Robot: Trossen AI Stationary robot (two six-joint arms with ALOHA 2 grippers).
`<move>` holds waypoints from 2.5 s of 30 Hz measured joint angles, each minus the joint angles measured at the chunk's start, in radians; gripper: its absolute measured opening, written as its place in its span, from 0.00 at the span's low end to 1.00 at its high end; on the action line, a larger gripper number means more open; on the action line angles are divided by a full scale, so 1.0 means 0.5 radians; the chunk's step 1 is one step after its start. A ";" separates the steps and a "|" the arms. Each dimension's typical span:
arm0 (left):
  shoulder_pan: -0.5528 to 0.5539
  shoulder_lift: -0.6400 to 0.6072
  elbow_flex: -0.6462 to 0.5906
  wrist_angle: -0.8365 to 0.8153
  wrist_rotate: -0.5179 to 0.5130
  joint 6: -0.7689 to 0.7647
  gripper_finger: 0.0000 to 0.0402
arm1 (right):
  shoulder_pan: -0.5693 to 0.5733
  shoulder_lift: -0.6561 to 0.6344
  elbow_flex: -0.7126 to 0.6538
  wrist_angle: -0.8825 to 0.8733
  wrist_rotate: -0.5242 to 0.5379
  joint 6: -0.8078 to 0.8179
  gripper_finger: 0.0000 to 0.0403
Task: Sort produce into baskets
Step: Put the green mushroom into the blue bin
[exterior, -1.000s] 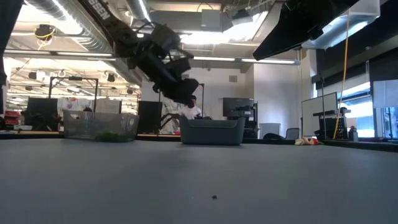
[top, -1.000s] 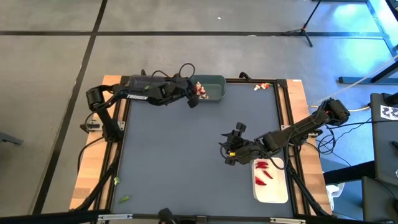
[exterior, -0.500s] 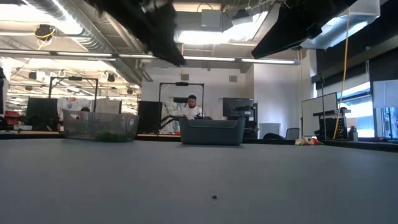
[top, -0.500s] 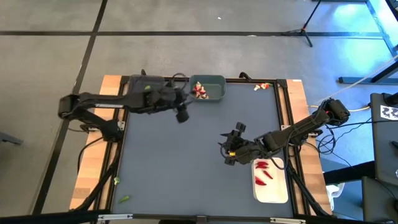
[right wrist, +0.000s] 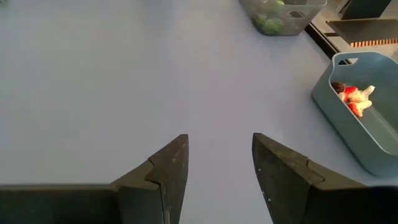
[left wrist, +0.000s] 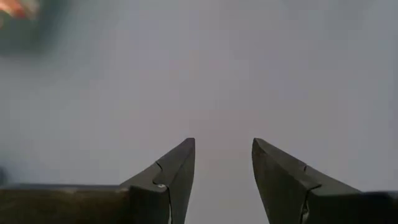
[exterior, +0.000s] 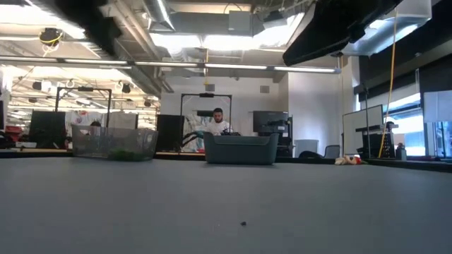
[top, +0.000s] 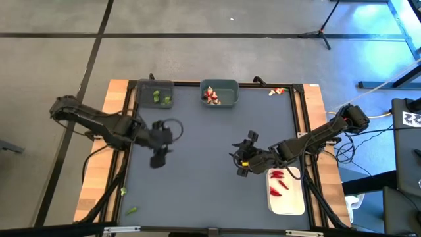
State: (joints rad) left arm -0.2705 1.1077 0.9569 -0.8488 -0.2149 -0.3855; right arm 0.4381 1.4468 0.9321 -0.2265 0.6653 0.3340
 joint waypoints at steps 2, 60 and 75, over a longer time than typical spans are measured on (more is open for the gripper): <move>-0.122 0.019 0.000 -0.106 0.092 -0.119 0.39 | 0.000 0.006 0.000 -0.002 0.008 -0.003 0.44; -1.400 1.328 -0.005 -0.474 1.129 -0.388 0.04 | 0.000 0.005 0.000 -0.015 -0.060 0.041 0.44; -0.901 0.890 -0.005 -0.488 0.431 -0.127 0.06 | 0.000 0.004 0.000 -0.014 -0.060 0.040 0.44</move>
State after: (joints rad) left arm -0.7210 1.5525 0.9546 -1.0929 0.0005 -0.4488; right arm 0.4381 1.4490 0.9321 -0.2337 0.6353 0.3542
